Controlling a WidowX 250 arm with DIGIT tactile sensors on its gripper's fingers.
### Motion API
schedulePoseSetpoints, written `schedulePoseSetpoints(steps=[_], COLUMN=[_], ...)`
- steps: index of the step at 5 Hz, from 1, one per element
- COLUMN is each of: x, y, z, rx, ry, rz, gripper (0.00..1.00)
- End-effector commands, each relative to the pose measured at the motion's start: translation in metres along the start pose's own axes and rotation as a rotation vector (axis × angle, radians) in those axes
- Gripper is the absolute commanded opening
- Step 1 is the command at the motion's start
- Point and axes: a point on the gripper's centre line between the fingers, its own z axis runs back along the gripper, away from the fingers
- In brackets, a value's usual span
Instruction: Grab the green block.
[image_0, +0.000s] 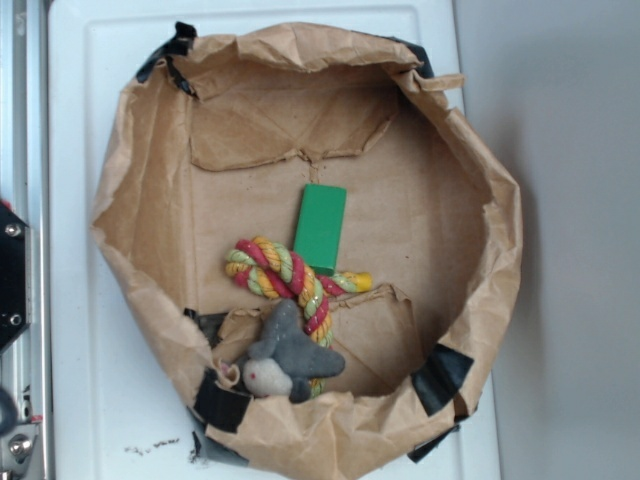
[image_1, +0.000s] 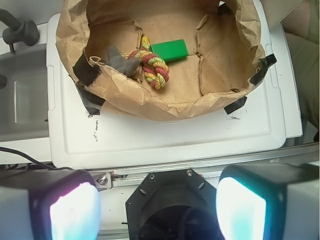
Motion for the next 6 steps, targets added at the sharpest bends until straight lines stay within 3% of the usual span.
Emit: schedulePoseSetpoints(steps=[1, 2, 3, 6], x=[0.07, 0.096, 0.125, 0.125], y=[-0.031, -0.03, -0.007, -0.007], z=[-0.007, -0.026, -0.064, -0.064], rx=[-0.013, -0.032, -0.041, -0.041], ry=[-0.063, -0.095, -0.084, -0.084], rz=[0.188, 0.273, 0.415, 0.415], gripper=[1.0, 1.0, 1.0, 1.0])
